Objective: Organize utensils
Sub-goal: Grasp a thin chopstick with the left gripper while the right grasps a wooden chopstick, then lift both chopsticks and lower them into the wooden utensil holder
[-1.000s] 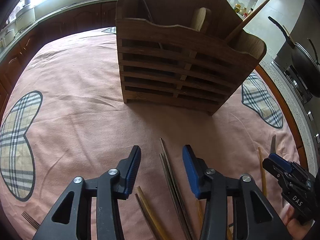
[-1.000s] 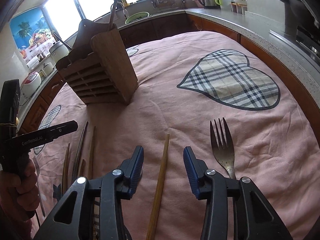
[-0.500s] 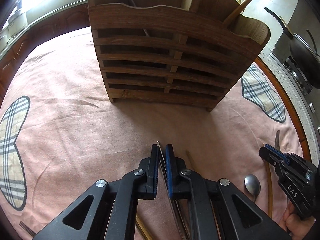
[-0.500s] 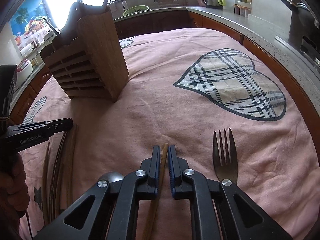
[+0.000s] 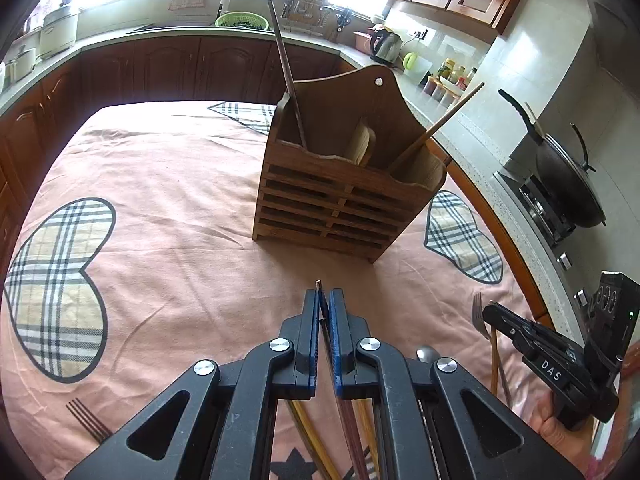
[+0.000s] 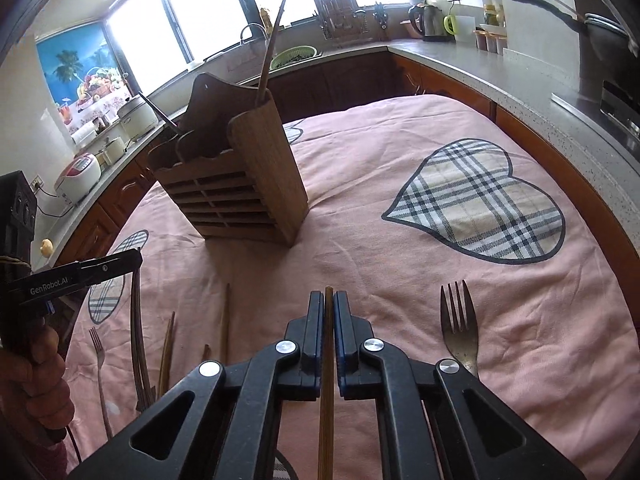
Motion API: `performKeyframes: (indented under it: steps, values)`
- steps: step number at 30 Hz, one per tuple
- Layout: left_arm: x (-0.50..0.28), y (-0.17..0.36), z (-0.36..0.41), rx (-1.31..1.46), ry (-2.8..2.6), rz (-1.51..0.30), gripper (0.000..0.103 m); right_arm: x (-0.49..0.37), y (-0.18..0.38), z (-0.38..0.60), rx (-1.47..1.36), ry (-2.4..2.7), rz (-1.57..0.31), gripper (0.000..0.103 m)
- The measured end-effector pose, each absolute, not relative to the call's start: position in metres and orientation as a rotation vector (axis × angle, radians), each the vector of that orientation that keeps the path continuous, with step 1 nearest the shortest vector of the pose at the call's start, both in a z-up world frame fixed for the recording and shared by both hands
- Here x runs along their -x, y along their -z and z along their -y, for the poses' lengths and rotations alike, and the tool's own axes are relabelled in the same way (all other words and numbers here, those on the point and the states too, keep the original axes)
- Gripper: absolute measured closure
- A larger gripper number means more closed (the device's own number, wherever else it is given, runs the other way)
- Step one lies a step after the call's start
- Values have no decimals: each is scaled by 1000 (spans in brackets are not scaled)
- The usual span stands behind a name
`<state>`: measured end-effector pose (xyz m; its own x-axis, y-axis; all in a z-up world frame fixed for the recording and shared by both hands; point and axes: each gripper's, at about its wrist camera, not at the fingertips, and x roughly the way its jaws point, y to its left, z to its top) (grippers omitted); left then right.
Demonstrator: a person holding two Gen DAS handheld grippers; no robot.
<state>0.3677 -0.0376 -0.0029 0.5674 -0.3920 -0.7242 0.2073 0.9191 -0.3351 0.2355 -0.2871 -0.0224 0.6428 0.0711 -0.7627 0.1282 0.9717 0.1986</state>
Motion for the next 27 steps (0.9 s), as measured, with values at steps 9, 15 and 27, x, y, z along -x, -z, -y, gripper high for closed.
performKeyframes:
  steps: [9, 15, 27]
  values:
    - [-314, -32, -10, 240, 335, -855, 99, -223, 2, 274, -238, 0, -830, 99]
    - [-287, -48, -29, 267, 331, -813, 99, -217, -8, 262, -233, -24, -810, 99]
    - [-241, -86, -39, 278, 367, -683, 101, -199, -55, 248, -223, -55, -701, 99]
